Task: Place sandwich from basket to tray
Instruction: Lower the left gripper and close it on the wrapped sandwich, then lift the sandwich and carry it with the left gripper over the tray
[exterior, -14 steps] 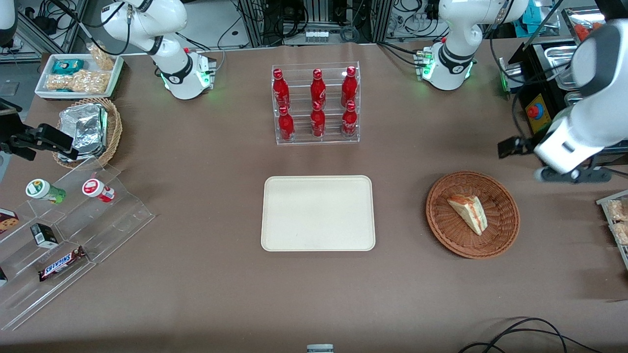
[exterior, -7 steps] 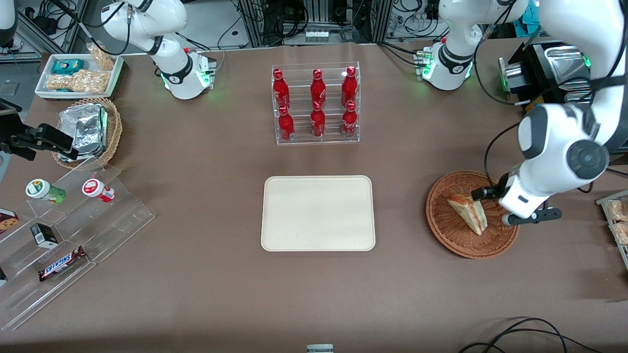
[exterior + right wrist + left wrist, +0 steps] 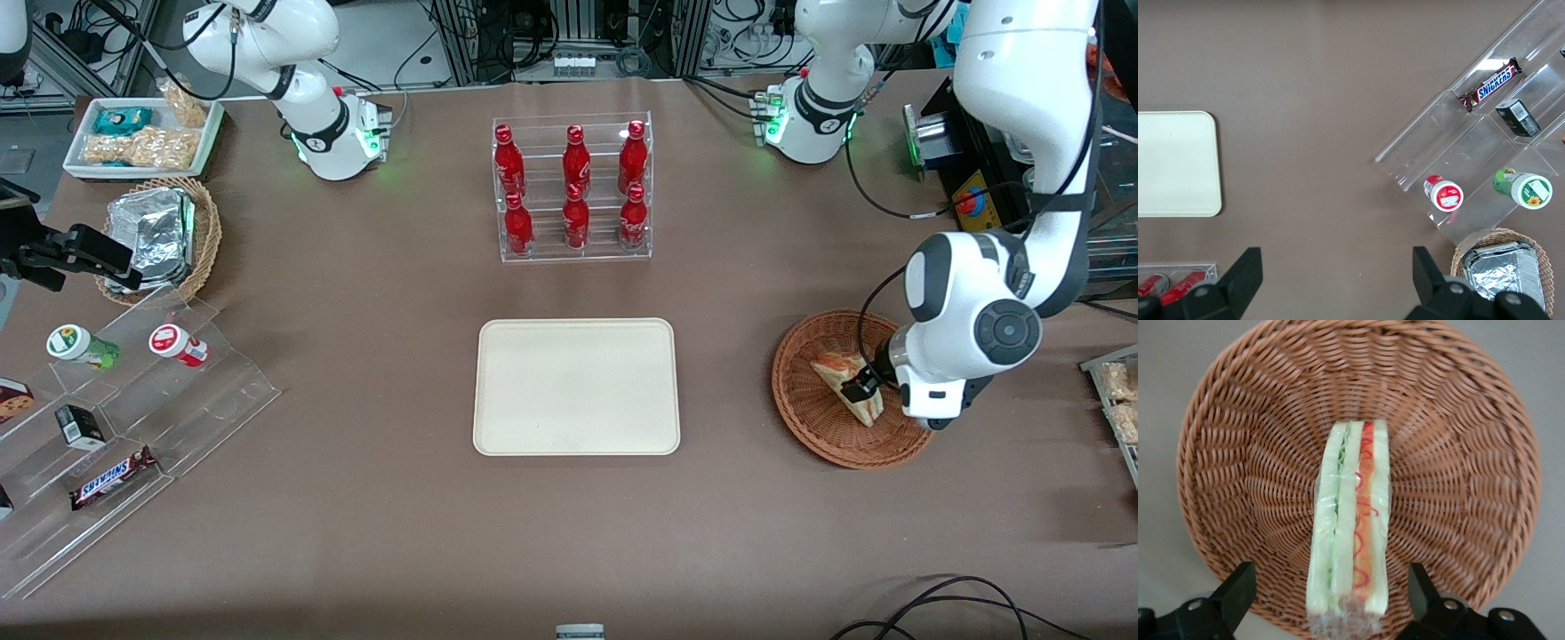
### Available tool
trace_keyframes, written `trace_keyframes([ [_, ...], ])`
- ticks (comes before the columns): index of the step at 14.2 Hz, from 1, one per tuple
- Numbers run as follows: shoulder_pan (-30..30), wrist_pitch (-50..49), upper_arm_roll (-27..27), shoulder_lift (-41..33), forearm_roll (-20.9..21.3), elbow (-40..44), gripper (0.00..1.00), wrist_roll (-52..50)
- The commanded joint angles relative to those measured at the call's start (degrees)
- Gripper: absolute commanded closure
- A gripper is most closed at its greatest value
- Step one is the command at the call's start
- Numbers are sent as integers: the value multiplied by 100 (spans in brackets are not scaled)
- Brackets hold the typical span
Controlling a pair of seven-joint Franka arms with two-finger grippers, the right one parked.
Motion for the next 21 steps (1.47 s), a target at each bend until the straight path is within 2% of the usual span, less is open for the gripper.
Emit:
trace_keyframes([
  [1, -36, 86, 10, 263, 62, 50, 34, -712],
  [2, -36, 86, 1, 290, 62, 76, 71, -957],
  [3, -36, 77, 1, 290, 71, 119, 88, -1090],
  [6, -36, -124, -7, 247, 28, 365, 92, -1118],
  [11, -79, -1616, -139, -61, -121, 1181, 92, -1039],
  [13, -88, -1777, -506, -26, -201, 1429, 92, -1074],
  [17, -106, -1480, -1481, 18, -122, 1438, 100, -934],
  [18, -115, -1217, -1823, 131, 139, 1456, 99, -359],
  [19, -115, -928, -2140, 237, 611, 1499, 96, 134],
  [21, -315, -696, -2773, 753, 1770, 1980, 91, 341],
])
